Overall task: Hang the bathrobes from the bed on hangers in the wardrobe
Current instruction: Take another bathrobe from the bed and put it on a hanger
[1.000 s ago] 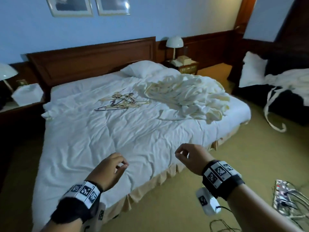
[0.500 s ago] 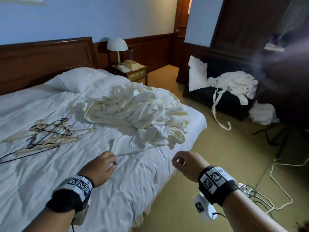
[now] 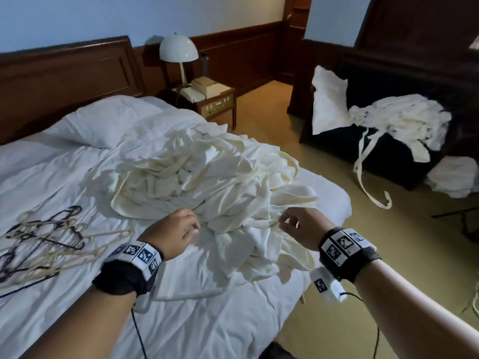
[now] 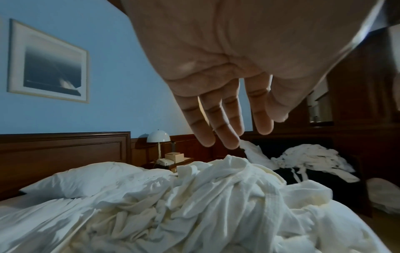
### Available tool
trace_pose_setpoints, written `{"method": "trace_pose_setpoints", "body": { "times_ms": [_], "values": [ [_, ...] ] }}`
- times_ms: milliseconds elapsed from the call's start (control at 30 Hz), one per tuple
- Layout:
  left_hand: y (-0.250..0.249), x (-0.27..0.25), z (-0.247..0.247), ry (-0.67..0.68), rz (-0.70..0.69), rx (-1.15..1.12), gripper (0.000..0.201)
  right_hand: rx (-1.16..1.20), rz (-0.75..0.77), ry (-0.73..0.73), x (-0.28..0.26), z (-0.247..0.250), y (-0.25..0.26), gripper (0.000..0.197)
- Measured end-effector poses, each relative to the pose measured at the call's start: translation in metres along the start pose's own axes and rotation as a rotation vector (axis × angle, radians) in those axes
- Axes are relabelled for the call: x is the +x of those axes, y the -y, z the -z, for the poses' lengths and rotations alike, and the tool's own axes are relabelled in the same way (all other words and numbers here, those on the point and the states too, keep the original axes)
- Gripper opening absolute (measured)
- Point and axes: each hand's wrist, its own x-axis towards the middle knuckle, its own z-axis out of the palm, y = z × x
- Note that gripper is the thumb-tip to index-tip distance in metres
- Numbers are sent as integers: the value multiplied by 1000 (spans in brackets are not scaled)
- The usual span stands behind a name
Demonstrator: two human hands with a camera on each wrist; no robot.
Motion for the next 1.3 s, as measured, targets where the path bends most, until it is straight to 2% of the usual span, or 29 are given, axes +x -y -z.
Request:
{"method": "trace_pose_setpoints", "body": {
  "times_ms": [100,233,367,433,500,567,600,633,700,767,800,833,900,967,1033,1067,1133,1200,1300],
  "values": [
    [24,49,1,-25,76,-35,8,4,29,47,101,-2,-7,17],
    [45,98,3,-38,185,-46,9,10,61,137,223,-12,-15,36],
    [52,116,-6,-33,286,-73,12,-36,-78,133,329,-32,-24,69],
    [57,111,-14,-5,314,-103,9,-148,-155,132,371,-46,-30,82],
    [66,101,-22,19,365,-152,14,-263,-167,165,394,-54,-29,68],
    [72,92,-26,40,427,-166,21,-278,-46,199,396,-58,-10,44],
    [73,91,-25,44,446,-164,23,-293,74,207,388,-62,2,37],
    [71,92,-24,45,461,-163,28,-300,236,216,374,-64,17,34],
    [66,103,-21,25,451,-151,56,-227,631,267,325,-79,47,30],
    [62,121,-21,10,399,-88,86,-77,960,416,262,-94,65,22],
    [59,130,-22,16,357,-41,93,-30,1072,508,236,-102,68,17],
    [59,138,-26,47,321,-2,92,-28,1134,583,217,-107,68,14],
    [55,147,-34,188,305,77,67,-90,1145,620,204,-115,66,15],
    [57,141,-48,351,312,179,41,-130,974,630,209,-115,61,23],
    [63,121,-66,485,261,290,39,-199,791,667,218,-109,50,35],
    [65,107,-75,510,256,302,44,-228,728,690,220,-104,46,39],
    [71,77,-87,466,316,226,53,-251,678,697,213,-98,42,42],
    [71,47,-97,325,420,-19,45,-204,691,682,194,-99,52,38],
    [64,20,-109,29,372,-297,82,-126,781,676,148,-116,85,28]
  ]
}}
